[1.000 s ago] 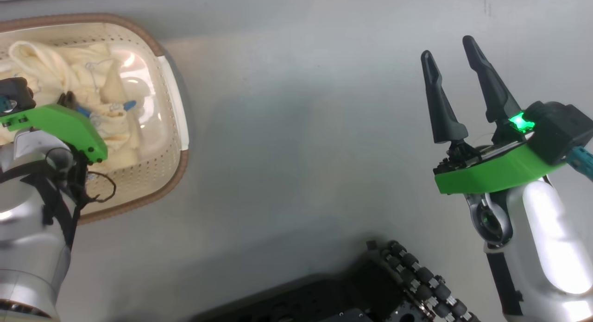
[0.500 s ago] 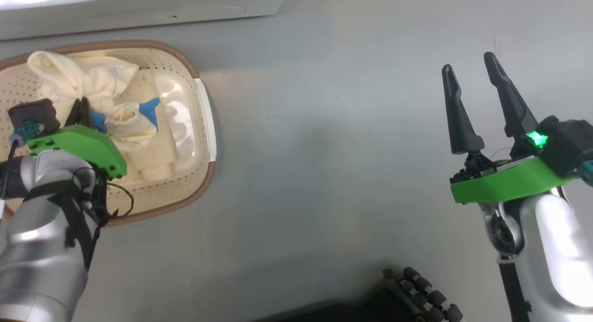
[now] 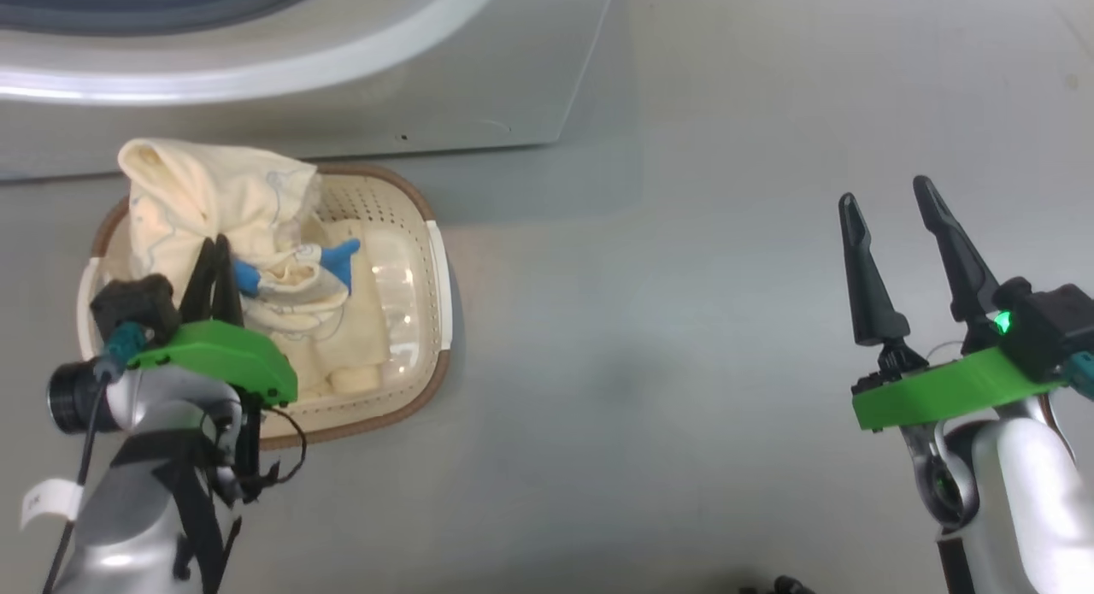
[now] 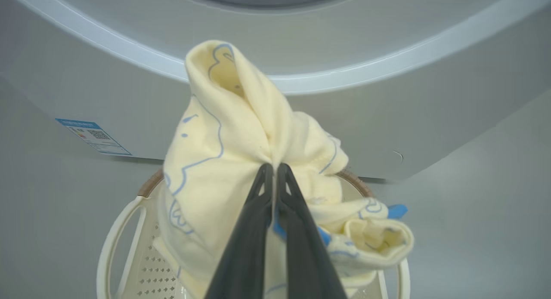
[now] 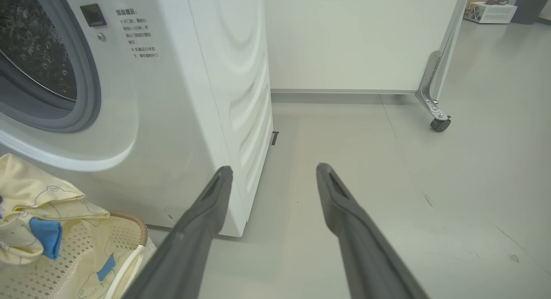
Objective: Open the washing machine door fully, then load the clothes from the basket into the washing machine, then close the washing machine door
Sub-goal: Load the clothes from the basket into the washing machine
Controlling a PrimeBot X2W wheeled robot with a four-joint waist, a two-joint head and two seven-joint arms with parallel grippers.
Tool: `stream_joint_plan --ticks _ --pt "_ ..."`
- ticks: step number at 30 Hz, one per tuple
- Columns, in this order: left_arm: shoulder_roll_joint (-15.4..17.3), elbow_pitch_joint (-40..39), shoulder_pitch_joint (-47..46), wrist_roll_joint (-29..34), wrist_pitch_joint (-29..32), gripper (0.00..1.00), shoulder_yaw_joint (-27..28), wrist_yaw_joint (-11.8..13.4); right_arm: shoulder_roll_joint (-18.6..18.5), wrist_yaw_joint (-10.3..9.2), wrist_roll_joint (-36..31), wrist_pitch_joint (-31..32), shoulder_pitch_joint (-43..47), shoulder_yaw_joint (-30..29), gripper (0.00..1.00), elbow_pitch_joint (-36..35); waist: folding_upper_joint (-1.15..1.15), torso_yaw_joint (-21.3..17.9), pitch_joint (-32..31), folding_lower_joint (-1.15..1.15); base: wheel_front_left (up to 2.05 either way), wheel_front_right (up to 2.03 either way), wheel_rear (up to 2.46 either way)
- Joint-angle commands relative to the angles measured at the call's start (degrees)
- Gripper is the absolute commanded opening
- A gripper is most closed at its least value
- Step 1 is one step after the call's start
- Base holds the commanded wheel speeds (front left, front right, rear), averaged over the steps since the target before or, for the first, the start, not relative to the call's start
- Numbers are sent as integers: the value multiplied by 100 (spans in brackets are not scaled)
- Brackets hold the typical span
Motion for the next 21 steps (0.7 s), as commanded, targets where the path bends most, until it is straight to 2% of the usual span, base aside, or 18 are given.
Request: stream_joint_plan --ticks 1,14,21 --pt "154 -304 176 98 -81 0 254 53 -59 -16 -46 -55 164 63 100 -139 0 154 -419 1 0 0 0" --pt "182 -1553 1546 641 -82 0 376 364 -59 -16 -185 60 870 -11 100 -66 0 392 -1768 1 0 0 0" --pt "286 -2169 2135 690 -38 0 373 565 -59 -16 -184 219 1234 -23 100 -205 0 433 -2282 1 0 0 0"
